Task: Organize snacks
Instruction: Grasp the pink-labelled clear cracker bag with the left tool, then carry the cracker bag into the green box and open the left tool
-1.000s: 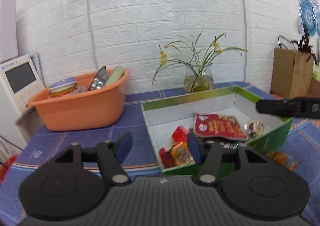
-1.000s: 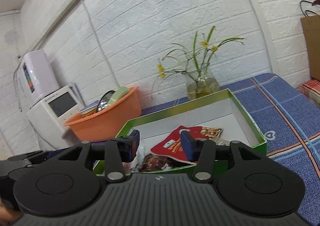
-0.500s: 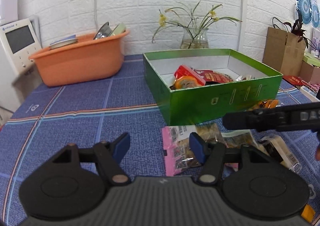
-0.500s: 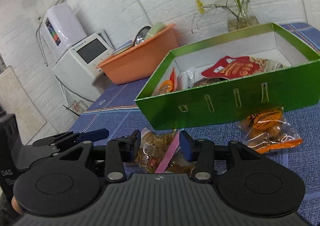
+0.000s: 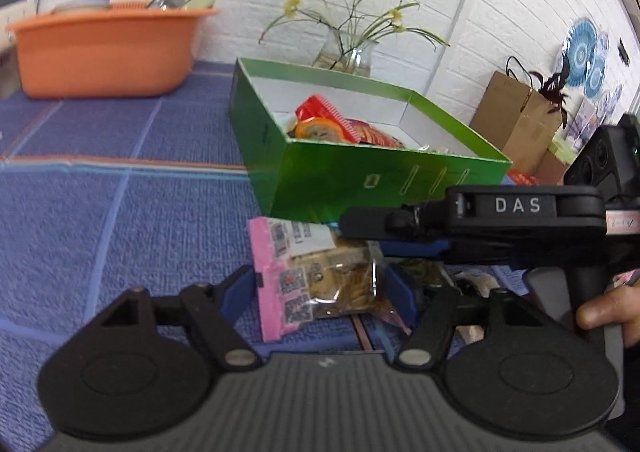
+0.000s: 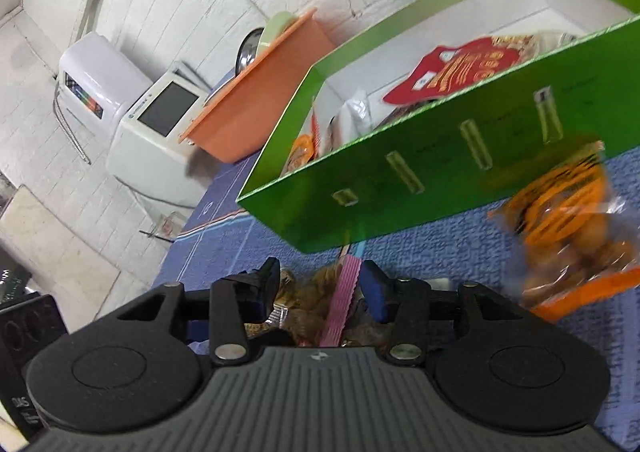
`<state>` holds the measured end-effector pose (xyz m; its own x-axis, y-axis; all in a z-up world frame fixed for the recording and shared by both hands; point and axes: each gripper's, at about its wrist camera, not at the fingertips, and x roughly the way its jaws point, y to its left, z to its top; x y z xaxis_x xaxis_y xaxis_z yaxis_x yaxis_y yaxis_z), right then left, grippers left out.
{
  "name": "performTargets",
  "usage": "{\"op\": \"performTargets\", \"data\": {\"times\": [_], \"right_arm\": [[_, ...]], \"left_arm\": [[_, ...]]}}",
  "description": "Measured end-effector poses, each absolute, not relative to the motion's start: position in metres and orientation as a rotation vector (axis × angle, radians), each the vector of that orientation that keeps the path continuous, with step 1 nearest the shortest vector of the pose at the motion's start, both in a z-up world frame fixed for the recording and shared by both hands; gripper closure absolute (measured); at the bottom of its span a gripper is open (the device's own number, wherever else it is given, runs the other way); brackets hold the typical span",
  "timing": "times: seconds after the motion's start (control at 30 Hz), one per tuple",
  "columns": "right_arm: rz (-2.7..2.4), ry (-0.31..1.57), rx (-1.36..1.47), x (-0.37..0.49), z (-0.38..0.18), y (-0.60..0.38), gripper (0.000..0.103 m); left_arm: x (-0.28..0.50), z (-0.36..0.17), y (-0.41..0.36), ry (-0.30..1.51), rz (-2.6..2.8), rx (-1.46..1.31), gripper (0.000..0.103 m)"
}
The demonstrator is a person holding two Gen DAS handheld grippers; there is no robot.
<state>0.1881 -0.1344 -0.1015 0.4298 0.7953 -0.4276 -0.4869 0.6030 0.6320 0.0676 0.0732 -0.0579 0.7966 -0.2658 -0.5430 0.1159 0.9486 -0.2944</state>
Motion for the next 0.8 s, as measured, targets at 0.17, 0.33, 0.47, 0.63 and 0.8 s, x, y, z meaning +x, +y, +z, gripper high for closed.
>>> {"op": "performTargets", "data": {"times": [0.17, 0.33, 0.47, 0.63, 0.8], "right_arm": [[0.868, 0.776, 0.448, 0.186, -0.103, -0.131, 0.031], [0.878, 0.739, 0.422, 0.178, -0.098, -0.13, 0.04], [0.888, 0.682, 0.421, 0.165, -0.082, -0.135, 0.044], [0.927, 0.591, 0.433, 0.139, -0.058, -0.147, 0.047], [0.938, 0.523, 0.417, 0.112, -0.042, -0.158, 0.047]], "left_arm": [[0.066, -0.061, 0.083, 0.626, -0.223, -0.353, 0.036], [0.06, -0.056, 0.079, 0.621, -0.211, -0.344, 0.04], [0.045, -0.042, 0.075, 0.566, -0.218, -0.33, 0.041], [0.014, -0.019, 0.064, 0.479, -0.234, -0.294, 0.041], [-0.012, -0.002, 0.051, 0.433, -0.256, -0.247, 0.041]]}}
